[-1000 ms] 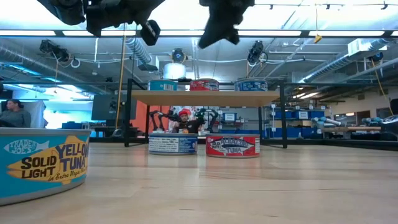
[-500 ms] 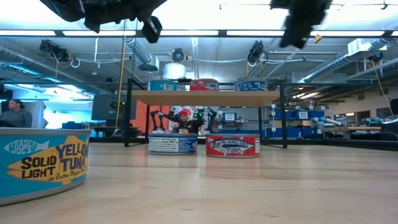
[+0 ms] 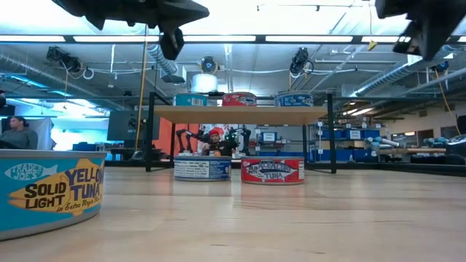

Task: Stack canned seafood by type on shelf
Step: Stack the bottom yellow and blue tuna can on top of the other yellow and blue tuna can on the shelf

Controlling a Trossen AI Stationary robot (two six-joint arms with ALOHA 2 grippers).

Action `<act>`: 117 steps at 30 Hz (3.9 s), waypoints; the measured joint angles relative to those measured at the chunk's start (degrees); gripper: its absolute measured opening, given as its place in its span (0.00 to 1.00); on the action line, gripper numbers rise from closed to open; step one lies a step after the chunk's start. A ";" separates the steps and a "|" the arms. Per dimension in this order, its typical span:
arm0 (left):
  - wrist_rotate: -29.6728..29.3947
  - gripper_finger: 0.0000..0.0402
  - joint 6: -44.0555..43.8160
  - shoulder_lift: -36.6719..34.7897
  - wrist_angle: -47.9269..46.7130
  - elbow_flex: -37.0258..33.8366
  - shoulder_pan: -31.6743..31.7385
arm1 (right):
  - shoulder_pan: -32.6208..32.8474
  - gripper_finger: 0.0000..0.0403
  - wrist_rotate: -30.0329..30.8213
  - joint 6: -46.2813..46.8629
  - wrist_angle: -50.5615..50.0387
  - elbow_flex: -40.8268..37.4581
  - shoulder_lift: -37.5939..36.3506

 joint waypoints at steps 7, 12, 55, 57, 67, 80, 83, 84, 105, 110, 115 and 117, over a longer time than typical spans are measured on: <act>-2.71 0.00 -0.59 0.00 0.12 0.00 -0.96 | 4.85 0.09 -2.61 8.20 9.32 -6.94 0.26; 0.50 0.00 2.06 0.00 -4.47 0.00 -1.09 | 7.38 0.14 0.21 15.59 26.43 -12.36 2.47; -9.77 0.21 -68.08 27.78 -6.85 0.04 -38.88 | 4.15 0.14 0.50 0.57 22.17 -13.05 -3.70; -10.09 0.22 -68.16 28.13 -8.44 0.04 -38.88 | 4.07 0.14 0.47 0.05 22.13 -13.05 -4.24; -14.43 0.22 -60.31 27.71 -27.06 9.63 -39.27 | 4.07 0.13 0.21 -0.95 21.98 -13.05 -4.94; -13.92 0.22 -50.73 27.96 -40.00 15.04 -39.60 | 4.07 0.13 2.23 -2.94 23.19 -13.05 -4.96; -13.18 0.22 -49.67 28.49 -37.82 15.14 -39.66 | 4.07 0.13 3.12 -3.00 23.21 -13.05 -4.96; -13.14 0.22 -49.64 28.85 -37.96 15.15 -39.79 | 4.08 0.13 3.57 -3.02 23.22 -13.04 -4.96; -6.27 0.14 -50.99 35.28 -36.93 15.10 -39.89 | 4.05 0.11 5.04 -5.90 24.09 -13.04 -4.94; -3.83 0.02 -50.93 35.36 -34.97 15.04 -39.87 | 4.05 0.10 5.46 -6.00 24.84 -13.04 -4.94; 0.57 0.01 -50.98 35.34 -31.74 15.02 -39.05 | 4.05 0.10 5.46 -6.14 25.83 -13.05 -4.94; 1.59 0.01 -51.20 35.34 -29.63 15.02 -38.38 | 4.05 0.10 5.53 -6.39 25.81 -13.05 -4.94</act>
